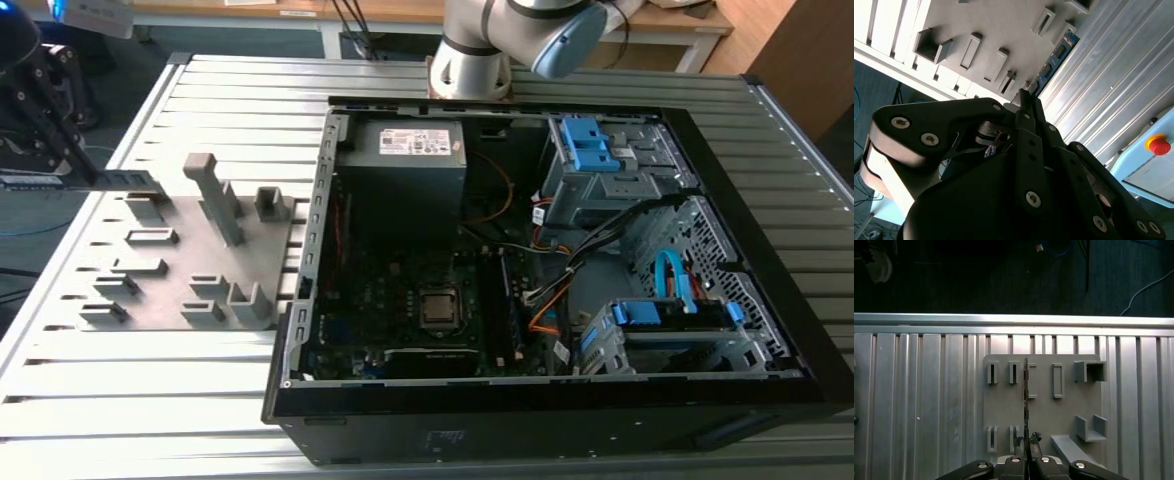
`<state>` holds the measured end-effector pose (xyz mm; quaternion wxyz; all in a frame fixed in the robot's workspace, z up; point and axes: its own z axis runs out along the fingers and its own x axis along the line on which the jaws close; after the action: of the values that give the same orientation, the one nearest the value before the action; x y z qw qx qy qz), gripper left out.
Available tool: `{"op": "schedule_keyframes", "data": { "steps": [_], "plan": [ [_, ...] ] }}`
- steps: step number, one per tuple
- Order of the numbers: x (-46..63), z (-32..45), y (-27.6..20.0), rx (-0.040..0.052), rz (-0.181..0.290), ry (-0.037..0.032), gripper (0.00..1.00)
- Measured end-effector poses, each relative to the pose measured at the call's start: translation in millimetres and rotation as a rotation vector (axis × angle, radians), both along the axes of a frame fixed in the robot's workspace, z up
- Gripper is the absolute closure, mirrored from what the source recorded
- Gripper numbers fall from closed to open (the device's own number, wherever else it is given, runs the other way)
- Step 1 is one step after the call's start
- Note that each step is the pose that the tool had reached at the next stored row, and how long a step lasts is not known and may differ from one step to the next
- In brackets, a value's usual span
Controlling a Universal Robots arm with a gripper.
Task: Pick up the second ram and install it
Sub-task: 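Pick up the second ram and move it above second insertion slot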
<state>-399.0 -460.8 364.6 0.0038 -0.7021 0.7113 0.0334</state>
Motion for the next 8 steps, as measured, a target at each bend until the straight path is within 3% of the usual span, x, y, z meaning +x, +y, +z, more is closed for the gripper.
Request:
{"op": "schedule_keyframes", "data": {
  "steps": [8],
  "plan": [
    [0.0,9.0,0.0,0.0,0.0,0.0001,0.86]
  ]
}}
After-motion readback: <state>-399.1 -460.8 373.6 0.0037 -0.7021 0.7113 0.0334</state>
